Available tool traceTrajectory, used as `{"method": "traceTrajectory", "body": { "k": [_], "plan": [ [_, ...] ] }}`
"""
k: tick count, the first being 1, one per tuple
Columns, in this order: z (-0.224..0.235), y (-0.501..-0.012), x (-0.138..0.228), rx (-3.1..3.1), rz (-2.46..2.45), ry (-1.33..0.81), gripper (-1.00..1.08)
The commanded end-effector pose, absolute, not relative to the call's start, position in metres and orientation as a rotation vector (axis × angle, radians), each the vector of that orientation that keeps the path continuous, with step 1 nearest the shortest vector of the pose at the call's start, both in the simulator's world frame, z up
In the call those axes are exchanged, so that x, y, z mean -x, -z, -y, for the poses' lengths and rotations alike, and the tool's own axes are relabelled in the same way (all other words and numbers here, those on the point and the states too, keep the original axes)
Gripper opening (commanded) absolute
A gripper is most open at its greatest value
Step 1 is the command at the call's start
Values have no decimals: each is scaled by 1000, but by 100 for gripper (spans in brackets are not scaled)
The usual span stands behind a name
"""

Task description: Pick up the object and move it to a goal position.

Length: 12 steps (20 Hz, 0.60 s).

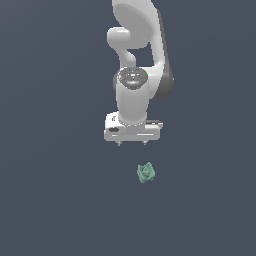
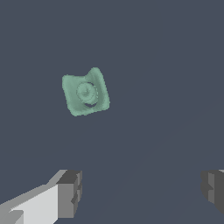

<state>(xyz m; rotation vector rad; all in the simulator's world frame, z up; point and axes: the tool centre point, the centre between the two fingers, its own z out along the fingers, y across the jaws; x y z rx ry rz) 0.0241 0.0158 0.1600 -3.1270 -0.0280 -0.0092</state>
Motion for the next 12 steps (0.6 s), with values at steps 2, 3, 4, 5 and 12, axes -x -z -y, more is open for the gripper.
{"method": "traceTrajectory", "body": {
  "k": [2, 3, 4, 5, 12],
  "plan": [
    [-24, -152, -37, 3129, 88, 7, 100],
    [-27, -149, -41, 3130, 108, 7, 100],
    [-31, -145, -46, 3130, 130, 6, 100],
    [-34, -142, -50, 3130, 153, 6, 100],
    [-59, -115, -80, 3124, 311, 2, 100]
  ]
}}
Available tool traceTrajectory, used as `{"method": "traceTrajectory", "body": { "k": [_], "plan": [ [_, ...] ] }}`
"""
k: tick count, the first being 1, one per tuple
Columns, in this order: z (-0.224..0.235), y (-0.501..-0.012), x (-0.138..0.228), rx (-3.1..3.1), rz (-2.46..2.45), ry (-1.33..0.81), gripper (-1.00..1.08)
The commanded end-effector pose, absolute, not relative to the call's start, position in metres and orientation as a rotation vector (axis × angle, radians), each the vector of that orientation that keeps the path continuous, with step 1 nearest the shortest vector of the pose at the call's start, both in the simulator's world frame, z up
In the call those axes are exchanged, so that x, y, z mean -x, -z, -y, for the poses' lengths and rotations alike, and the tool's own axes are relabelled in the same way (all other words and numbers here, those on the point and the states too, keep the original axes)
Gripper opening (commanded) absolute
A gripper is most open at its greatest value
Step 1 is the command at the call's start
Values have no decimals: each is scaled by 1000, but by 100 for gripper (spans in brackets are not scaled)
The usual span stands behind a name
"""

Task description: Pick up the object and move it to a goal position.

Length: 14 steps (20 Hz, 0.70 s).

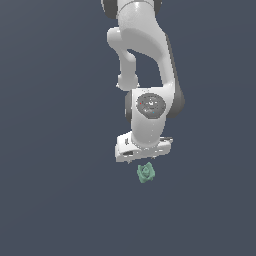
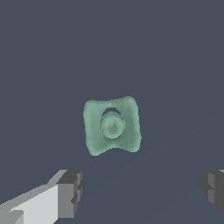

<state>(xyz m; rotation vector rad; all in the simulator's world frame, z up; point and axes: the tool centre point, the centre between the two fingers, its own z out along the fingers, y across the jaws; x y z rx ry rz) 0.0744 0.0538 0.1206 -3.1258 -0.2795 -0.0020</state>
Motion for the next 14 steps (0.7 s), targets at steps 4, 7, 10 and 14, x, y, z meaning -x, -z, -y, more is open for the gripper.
{"method": "traceTrajectory", "body": {
  "k": [4, 7, 10, 14],
  "plan": [
    [-69, -103, -91, 3119, 373, 1, 100],
    [-74, -97, -96, 3115, 404, 1, 100],
    [-77, -93, -99, 3113, 425, 0, 100],
    [-79, -91, -101, 3111, 435, 0, 100]
  ]
}}
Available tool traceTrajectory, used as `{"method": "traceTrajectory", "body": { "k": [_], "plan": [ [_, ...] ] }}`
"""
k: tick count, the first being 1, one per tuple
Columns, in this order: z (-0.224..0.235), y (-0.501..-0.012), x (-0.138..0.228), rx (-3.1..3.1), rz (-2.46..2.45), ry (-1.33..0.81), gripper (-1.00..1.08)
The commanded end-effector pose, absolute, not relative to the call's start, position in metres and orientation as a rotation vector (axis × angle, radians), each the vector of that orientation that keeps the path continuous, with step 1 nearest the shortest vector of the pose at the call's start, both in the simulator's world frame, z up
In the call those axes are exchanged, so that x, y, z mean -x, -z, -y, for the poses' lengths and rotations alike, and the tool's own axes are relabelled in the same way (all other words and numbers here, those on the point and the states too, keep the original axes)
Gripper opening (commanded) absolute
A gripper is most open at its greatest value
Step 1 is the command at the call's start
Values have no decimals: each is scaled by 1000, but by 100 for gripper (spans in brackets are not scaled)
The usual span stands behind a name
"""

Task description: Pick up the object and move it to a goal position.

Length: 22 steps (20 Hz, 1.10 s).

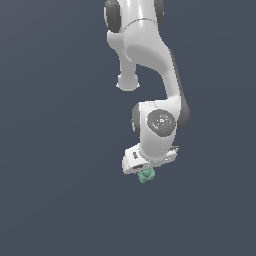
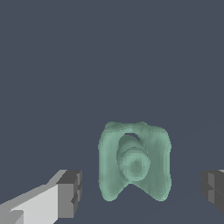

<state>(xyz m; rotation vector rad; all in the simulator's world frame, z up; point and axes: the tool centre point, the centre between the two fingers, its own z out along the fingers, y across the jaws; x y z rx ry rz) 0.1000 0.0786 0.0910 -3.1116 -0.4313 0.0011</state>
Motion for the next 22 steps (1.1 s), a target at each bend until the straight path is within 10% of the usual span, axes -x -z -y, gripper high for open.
{"method": "traceTrajectory", "body": {
  "k": [1, 20, 21, 22],
  "plan": [
    [-79, -91, -100, 3112, 431, -1, 100],
    [-79, -41, -101, 3111, 435, 0, 100],
    [-79, -41, -101, 3111, 435, 0, -100],
    [-79, -41, -101, 3111, 435, 0, -100]
  ]
}}
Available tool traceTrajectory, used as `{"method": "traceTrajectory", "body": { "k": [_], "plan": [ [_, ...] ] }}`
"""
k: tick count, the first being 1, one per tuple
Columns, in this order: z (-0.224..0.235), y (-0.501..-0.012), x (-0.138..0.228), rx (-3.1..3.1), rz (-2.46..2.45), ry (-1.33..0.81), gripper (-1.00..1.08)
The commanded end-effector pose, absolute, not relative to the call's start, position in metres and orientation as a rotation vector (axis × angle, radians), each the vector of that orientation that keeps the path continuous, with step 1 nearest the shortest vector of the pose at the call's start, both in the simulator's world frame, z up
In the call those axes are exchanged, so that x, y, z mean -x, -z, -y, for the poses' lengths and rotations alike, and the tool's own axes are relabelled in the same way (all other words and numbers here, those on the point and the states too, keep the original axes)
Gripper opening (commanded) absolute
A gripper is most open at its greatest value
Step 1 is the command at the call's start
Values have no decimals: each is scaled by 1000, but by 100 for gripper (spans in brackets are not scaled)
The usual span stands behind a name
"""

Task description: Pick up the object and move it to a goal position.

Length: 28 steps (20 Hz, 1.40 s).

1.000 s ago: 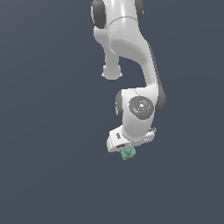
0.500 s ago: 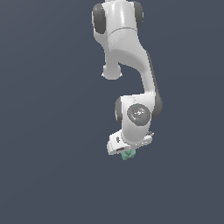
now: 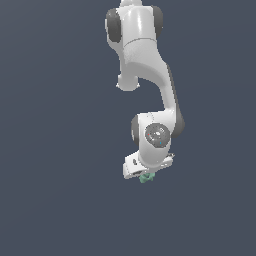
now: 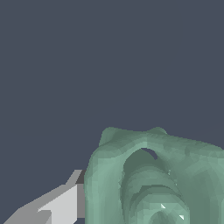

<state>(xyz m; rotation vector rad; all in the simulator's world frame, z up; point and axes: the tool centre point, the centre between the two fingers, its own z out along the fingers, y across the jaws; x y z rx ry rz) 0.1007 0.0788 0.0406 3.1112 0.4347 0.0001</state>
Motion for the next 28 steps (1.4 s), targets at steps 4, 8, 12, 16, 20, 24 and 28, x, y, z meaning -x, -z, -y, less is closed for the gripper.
{"method": "traceTrajectory", "body": {
  "k": [4, 8, 12, 16, 20, 24, 28],
  "plan": [
    [-79, -41, -101, -3111, -435, 0, -100],
    [-79, -41, -101, -3111, -435, 0, -100],
    [-79, -41, -100, -3111, -435, 0, -100],
    [-78, -44, -95, -3111, -435, 0, -100],
    [-77, -49, -87, -3111, -435, 0, -100],
    [-76, -56, -75, -3111, -435, 0, -100],
    [-73, -66, -58, -3111, -435, 0, -100]
  ]
}}
